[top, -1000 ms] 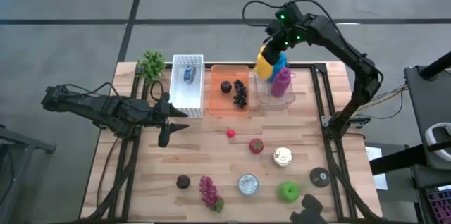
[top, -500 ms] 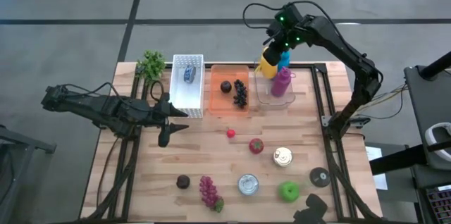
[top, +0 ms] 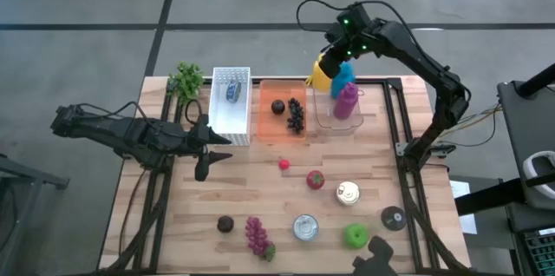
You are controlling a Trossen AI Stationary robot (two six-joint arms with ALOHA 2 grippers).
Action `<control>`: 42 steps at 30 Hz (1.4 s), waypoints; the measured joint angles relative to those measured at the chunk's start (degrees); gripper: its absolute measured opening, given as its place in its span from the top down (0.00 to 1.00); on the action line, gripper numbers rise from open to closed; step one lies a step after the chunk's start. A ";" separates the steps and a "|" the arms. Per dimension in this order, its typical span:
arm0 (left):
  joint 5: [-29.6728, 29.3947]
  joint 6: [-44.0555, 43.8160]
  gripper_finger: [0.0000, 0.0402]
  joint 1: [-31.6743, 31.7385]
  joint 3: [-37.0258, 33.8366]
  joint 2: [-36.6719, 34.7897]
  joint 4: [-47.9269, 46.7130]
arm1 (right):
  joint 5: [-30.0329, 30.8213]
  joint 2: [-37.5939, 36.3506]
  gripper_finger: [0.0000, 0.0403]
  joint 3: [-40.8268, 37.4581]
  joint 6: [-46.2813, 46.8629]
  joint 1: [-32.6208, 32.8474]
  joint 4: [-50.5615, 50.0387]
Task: Pick & Place Food Item
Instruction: Put the yellow tumbler into the transparent bin
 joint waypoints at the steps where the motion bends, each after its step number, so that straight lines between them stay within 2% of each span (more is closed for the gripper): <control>1: -0.02 0.00 0.52 0.00 0.00 0.00 0.00 | 0.00 0.00 0.87 -0.10 -0.02 0.00 0.03; 8: 0.01 0.13 0.54 0.00 0.00 0.00 0.00 | 0.04 0.00 0.87 -1.36 -1.90 -0.15 0.46; 15: -0.01 0.15 0.55 0.00 0.00 0.00 0.00 | 0.06 0.00 0.87 -5.82 -1.58 -0.15 6.41; 29: -0.01 0.13 0.50 0.00 0.00 0.00 0.01 | 0.04 0.00 0.87 -14.98 -2.26 -0.17 14.17; 42: 0.01 -0.06 0.47 0.00 0.00 0.00 0.00 | -0.11 0.02 0.85 -15.93 -3.92 -0.15 14.66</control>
